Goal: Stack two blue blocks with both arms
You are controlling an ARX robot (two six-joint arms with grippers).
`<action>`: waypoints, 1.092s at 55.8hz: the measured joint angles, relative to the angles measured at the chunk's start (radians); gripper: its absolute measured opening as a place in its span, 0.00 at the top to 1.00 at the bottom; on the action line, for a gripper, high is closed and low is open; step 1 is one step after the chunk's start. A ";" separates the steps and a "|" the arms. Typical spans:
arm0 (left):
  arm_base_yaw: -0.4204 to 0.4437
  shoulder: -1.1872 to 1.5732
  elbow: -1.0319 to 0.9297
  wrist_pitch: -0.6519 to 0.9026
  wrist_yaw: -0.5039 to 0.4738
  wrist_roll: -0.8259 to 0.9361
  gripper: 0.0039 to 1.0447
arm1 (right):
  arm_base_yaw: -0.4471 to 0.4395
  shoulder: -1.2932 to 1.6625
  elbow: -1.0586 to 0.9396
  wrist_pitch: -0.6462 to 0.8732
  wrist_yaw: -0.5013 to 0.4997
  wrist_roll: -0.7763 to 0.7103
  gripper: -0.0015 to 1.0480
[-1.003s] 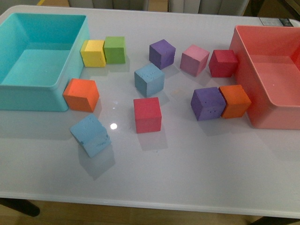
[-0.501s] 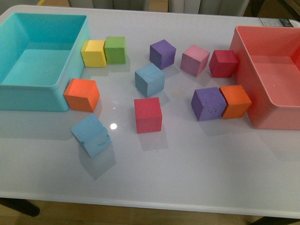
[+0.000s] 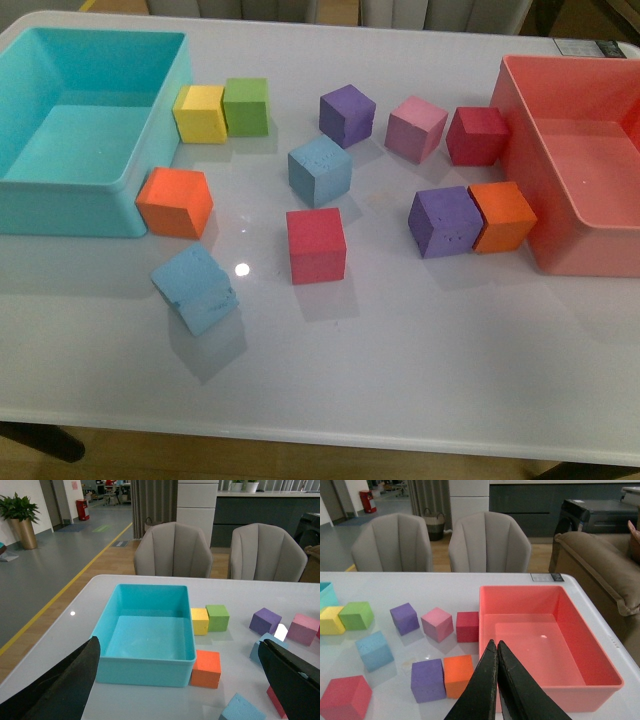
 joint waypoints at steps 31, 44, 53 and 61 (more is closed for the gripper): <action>0.000 0.000 0.000 0.000 0.000 0.000 0.08 | 0.000 -0.326 -0.001 -0.306 0.000 0.000 0.98; 0.000 0.000 0.000 0.000 0.000 0.000 0.08 | 0.000 -0.408 -0.001 -0.388 0.000 0.000 0.98; 0.000 0.000 0.000 0.000 0.000 0.000 0.08 | 0.000 -0.454 -0.001 -0.434 0.000 0.000 0.98; 0.000 0.000 0.000 0.000 0.000 0.000 0.08 | 0.000 -0.576 -0.001 -0.591 -0.001 0.000 0.98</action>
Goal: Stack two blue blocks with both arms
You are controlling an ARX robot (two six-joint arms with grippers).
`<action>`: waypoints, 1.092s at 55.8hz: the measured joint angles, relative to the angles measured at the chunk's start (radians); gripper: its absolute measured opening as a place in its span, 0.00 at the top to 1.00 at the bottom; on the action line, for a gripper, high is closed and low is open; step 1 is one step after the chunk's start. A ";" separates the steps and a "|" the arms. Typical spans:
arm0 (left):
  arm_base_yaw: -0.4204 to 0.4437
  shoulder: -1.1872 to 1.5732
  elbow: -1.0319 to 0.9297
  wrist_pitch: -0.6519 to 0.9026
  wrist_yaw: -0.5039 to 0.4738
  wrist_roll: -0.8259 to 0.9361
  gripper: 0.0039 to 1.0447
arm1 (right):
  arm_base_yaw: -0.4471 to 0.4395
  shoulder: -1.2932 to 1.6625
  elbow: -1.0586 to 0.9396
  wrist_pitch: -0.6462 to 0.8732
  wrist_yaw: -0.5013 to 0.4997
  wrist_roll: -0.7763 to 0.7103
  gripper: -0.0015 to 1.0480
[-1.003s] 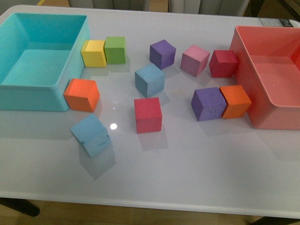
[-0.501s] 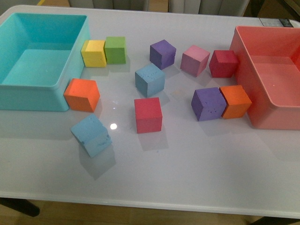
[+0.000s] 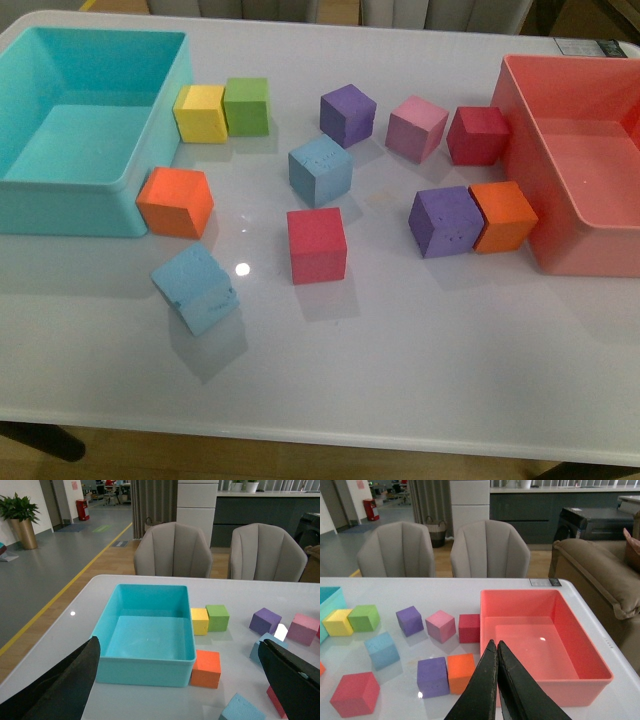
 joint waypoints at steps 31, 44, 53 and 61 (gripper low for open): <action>0.000 0.000 0.000 0.000 0.000 0.000 0.08 | 0.000 -0.071 0.000 -0.042 0.001 0.000 0.58; 0.000 0.000 0.000 0.000 0.000 0.000 0.08 | 0.000 -0.071 0.000 -0.042 0.001 0.000 0.08; -0.096 0.297 0.147 -0.326 -0.066 0.084 0.08 | 0.000 -0.072 0.000 -0.042 0.000 0.001 0.09; -0.208 0.577 0.148 -0.123 -0.110 0.110 0.08 | 0.000 -0.072 0.000 -0.042 0.000 0.001 0.09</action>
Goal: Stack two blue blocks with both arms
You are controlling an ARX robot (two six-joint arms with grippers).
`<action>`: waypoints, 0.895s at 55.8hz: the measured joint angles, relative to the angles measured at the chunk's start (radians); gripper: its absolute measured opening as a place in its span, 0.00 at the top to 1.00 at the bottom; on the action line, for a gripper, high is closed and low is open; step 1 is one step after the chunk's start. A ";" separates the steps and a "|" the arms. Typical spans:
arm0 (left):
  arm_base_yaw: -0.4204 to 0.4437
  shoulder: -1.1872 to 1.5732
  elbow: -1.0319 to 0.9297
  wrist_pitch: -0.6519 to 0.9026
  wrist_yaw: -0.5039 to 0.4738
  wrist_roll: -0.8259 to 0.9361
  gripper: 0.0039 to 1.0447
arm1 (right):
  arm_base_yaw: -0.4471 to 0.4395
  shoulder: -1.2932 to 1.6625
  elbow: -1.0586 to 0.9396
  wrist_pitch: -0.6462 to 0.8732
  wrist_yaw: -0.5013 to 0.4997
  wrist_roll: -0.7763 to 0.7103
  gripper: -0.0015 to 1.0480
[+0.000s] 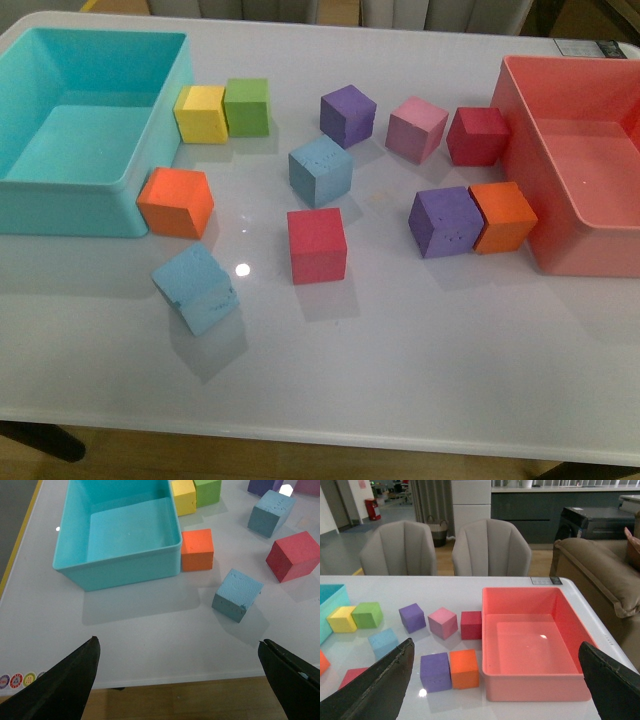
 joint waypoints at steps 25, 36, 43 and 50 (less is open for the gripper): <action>-0.119 0.826 0.097 0.547 0.004 0.031 0.08 | 0.000 0.000 0.000 0.000 0.000 0.000 0.09; -0.120 1.050 0.185 0.645 0.052 0.087 0.08 | 0.000 0.000 0.000 0.000 0.000 0.000 0.09; -0.111 1.141 0.247 0.678 0.078 0.127 0.08 | 0.000 0.000 0.000 0.000 0.000 0.000 0.09; -0.101 1.210 0.295 0.686 0.106 0.159 0.08 | 0.000 0.000 0.000 0.000 0.000 0.000 0.09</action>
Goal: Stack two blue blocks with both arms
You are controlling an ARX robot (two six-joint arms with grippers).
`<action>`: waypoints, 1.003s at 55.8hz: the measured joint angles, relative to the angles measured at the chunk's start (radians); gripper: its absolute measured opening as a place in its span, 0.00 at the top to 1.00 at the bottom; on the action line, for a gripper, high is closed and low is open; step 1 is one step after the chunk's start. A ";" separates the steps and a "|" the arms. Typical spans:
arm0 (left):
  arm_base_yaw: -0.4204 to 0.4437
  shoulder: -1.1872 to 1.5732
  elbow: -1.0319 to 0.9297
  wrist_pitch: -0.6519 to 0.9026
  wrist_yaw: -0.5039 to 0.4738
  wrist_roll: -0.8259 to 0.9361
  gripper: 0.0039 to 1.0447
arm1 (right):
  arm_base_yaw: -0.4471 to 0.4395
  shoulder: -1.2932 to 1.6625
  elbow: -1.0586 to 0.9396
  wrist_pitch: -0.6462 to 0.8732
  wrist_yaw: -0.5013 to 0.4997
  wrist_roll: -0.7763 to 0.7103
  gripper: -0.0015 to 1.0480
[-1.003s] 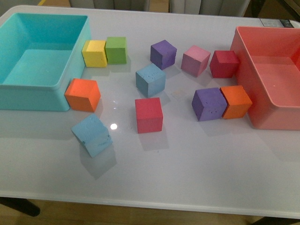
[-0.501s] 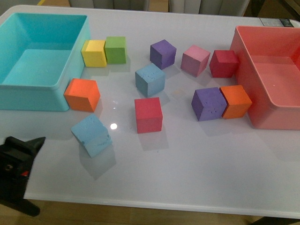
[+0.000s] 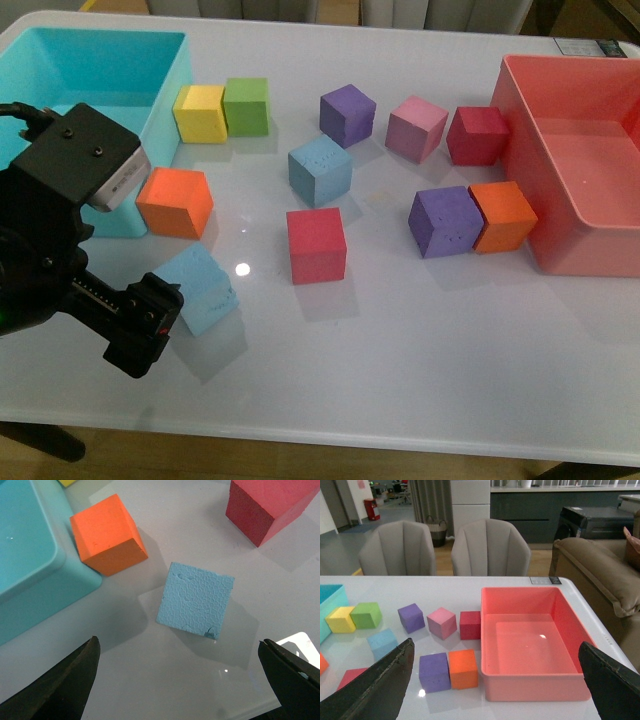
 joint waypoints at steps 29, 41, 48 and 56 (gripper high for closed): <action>0.057 0.229 0.179 -0.020 0.093 0.129 0.08 | 0.000 0.000 0.000 0.000 0.000 0.000 0.09; 0.074 0.270 0.215 -0.056 0.140 0.144 0.08 | 0.000 0.000 0.000 0.000 0.000 0.000 0.09; 0.075 0.291 0.242 -0.074 0.173 0.144 0.08 | 0.000 0.000 0.000 0.000 0.000 0.000 0.09; 0.074 0.310 0.265 -0.085 0.190 0.143 0.08 | 0.000 0.000 0.000 0.000 0.000 0.000 0.09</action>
